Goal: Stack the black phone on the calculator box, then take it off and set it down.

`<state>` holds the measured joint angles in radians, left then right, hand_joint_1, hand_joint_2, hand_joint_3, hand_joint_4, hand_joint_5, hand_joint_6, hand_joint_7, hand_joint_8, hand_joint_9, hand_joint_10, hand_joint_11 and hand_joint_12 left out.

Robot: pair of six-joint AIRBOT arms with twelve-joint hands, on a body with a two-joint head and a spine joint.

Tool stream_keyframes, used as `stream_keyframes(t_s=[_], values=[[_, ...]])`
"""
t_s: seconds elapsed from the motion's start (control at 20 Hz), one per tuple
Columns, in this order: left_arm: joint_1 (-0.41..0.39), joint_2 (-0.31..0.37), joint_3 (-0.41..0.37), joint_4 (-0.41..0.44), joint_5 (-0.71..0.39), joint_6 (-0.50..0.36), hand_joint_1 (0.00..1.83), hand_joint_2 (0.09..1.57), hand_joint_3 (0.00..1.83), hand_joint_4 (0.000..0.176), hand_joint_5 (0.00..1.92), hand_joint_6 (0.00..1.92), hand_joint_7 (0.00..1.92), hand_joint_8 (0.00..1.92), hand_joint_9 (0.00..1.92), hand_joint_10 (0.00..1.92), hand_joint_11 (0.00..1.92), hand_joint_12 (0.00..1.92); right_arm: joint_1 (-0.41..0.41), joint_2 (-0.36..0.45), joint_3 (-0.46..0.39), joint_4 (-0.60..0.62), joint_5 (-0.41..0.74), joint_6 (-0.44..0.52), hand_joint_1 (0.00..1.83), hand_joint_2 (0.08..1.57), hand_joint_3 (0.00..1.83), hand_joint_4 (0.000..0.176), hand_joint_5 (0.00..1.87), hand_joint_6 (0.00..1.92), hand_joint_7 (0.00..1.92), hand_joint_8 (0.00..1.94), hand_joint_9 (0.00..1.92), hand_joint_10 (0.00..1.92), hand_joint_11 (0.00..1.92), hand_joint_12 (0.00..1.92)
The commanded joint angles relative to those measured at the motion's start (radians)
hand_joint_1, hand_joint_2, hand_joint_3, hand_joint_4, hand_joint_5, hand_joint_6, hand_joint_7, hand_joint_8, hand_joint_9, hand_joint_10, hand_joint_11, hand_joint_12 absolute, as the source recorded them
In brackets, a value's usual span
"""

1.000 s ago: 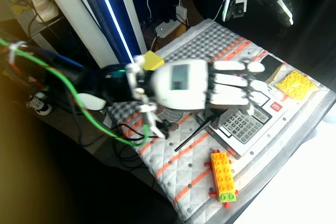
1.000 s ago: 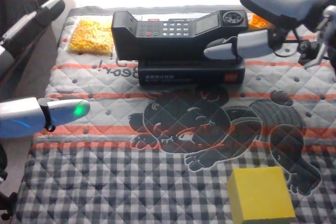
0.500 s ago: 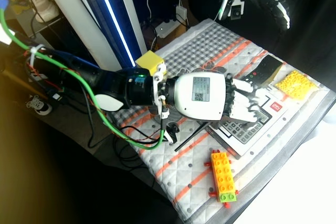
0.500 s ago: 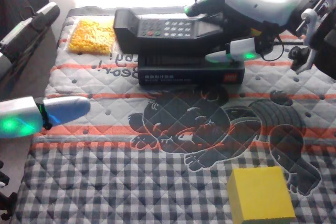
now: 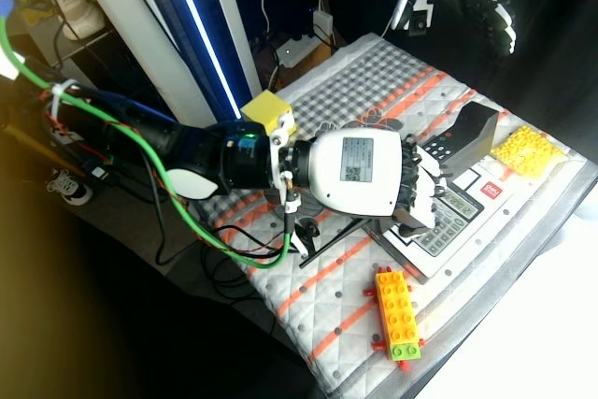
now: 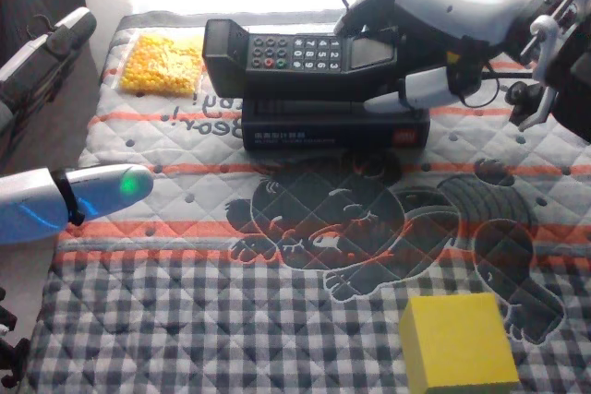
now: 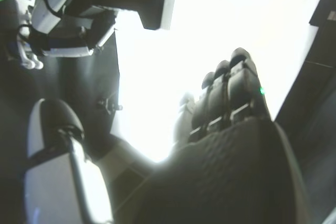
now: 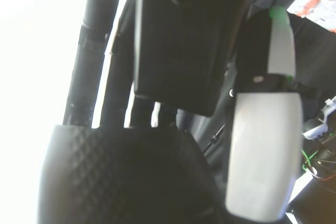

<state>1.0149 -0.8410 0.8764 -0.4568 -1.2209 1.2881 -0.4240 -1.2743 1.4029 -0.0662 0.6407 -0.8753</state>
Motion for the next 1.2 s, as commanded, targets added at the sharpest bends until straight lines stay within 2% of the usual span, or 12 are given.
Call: stream_keyframes(t_s=[0.0, 0.15, 0.35, 0.4, 0.45, 0.55, 0.65, 0.8, 1.0, 1.05, 1.1, 1.15], values=[[-0.001, -0.002, 0.006, 0.011, -0.128, -0.010, 0.79, 0.82, 0.00, 0.149, 0.04, 0.01, 0.00, 0.00, 0.00, 0.00, 0.02, 0.02, 0.015, 0.020, -0.015, -0.011, 0.127, -0.002, 1.38, 1.09, 0.00, 0.000, 0.92, 1.00, 1.07, 0.75, 0.98, 1.16, 0.82, 1.21], [0.006, 0.000, 0.006, 0.011, -0.138, -0.031, 0.79, 0.82, 0.00, 0.150, 0.03, 0.01, 0.00, 0.00, 0.00, 0.00, 0.02, 0.02, 0.007, 0.094, -0.083, -0.022, 0.206, -0.002, 1.25, 1.09, 0.00, 0.000, 0.95, 0.99, 1.14, 0.74, 1.18, 0.67, 1.01, 1.28], [0.044, 0.023, -0.001, 0.000, -0.174, -0.073, 0.79, 0.77, 0.00, 0.094, 0.09, 0.02, 0.00, 0.00, 0.00, 0.00, 0.04, 0.03, -0.020, 0.210, -0.169, -0.052, 0.276, 0.000, 1.27, 1.06, 0.00, 0.000, 1.02, 0.79, 1.20, 0.75, 1.27, 0.48, 0.99, 1.14], [0.053, 0.032, -0.005, -0.003, -0.185, -0.080, 0.87, 0.80, 0.00, 0.160, 0.05, 0.00, 0.00, 0.00, 0.00, 0.00, 0.01, 0.00, -0.034, 0.236, -0.189, -0.060, 0.288, 0.007, 1.26, 1.06, 0.00, 0.000, 1.03, 0.81, 1.19, 0.74, 1.26, 0.46, 0.96, 1.18], [0.060, 0.037, -0.008, -0.004, -0.194, -0.086, 0.87, 0.80, 0.00, 0.173, 0.04, 0.00, 0.01, 0.00, 0.00, 0.00, 0.00, 0.00, -0.046, 0.254, -0.201, -0.071, 0.298, 0.022, 1.25, 1.06, 0.00, 0.004, 1.07, 0.77, 1.15, 0.76, 1.24, 0.44, 0.93, 1.21], [0.075, 0.054, -0.015, 0.000, -0.218, -0.103, 0.80, 0.81, 0.00, 0.176, 0.04, 0.00, 0.01, 0.00, 0.00, 0.00, 0.00, 0.00, -0.089, 0.285, -0.219, -0.086, 0.329, 0.075, 1.25, 1.06, 0.00, 0.023, 1.06, 0.86, 1.18, 0.65, 1.28, 0.42, 0.91, 1.27], [0.095, 0.074, -0.025, 0.008, -0.252, -0.122, 0.79, 0.83, 0.01, 0.146, 0.02, 0.00, 0.00, 0.00, 0.00, 0.00, 0.00, 0.00, -0.144, 0.316, -0.237, -0.085, 0.376, 0.109, 1.39, 1.03, 0.00, 0.000, 1.05, 0.72, 1.30, 0.37, 1.18, 0.88, 0.93, 0.98], [0.127, 0.090, -0.034, 0.020, -0.315, -0.173, 0.78, 0.85, 0.02, 0.130, 0.05, 0.01, 0.00, 0.00, 0.00, 0.00, 0.05, 0.02, -0.203, 0.363, -0.276, -0.081, 0.410, 0.119, 1.40, 1.03, 0.00, 0.000, 1.10, 0.53, 1.20, 0.66, 1.12, 0.98, 0.87, 1.08], [0.149, 0.092, -0.035, 0.022, -0.345, -0.214, 0.80, 0.85, 0.01, 0.138, 0.04, 0.00, 0.00, 0.00, 0.00, 0.00, 0.02, 0.01, -0.270, 0.396, -0.302, -0.070, 0.418, 0.120, 1.28, 1.04, 0.00, 0.000, 1.05, 0.78, 1.30, 0.54, 1.41, 0.19, 1.18, 0.90], [0.151, 0.093, -0.035, 0.020, -0.345, -0.214, 0.80, 0.85, 0.01, 0.137, 0.05, 0.00, 0.00, 0.00, 0.00, 0.00, 0.02, 0.02, -0.291, 0.402, -0.304, -0.065, 0.418, 0.128, 1.28, 1.03, 0.00, 0.000, 1.07, 0.76, 1.32, 0.48, 1.44, 0.12, 1.18, 0.92], [0.151, 0.093, -0.035, 0.020, -0.344, -0.214, 0.79, 0.86, 0.01, 0.140, 0.05, 0.00, 0.00, 0.00, 0.00, 0.00, 0.02, 0.01, -0.305, 0.405, -0.304, -0.062, 0.418, 0.138, 1.38, 1.01, 0.00, 0.000, 1.10, 0.65, 1.42, 0.14, 1.27, 0.71, 1.19, 0.92], [0.152, 0.093, -0.035, 0.020, -0.345, -0.215, 0.78, 0.86, 0.01, 0.142, 0.05, 0.00, 0.00, 0.00, 0.00, 0.00, 0.03, 0.02, -0.317, 0.406, -0.304, -0.061, 0.417, 0.150, 1.30, 1.00, 0.00, 0.000, 1.15, 0.64, 1.47, 0.11, 1.31, 0.49, 1.21, 0.95]])
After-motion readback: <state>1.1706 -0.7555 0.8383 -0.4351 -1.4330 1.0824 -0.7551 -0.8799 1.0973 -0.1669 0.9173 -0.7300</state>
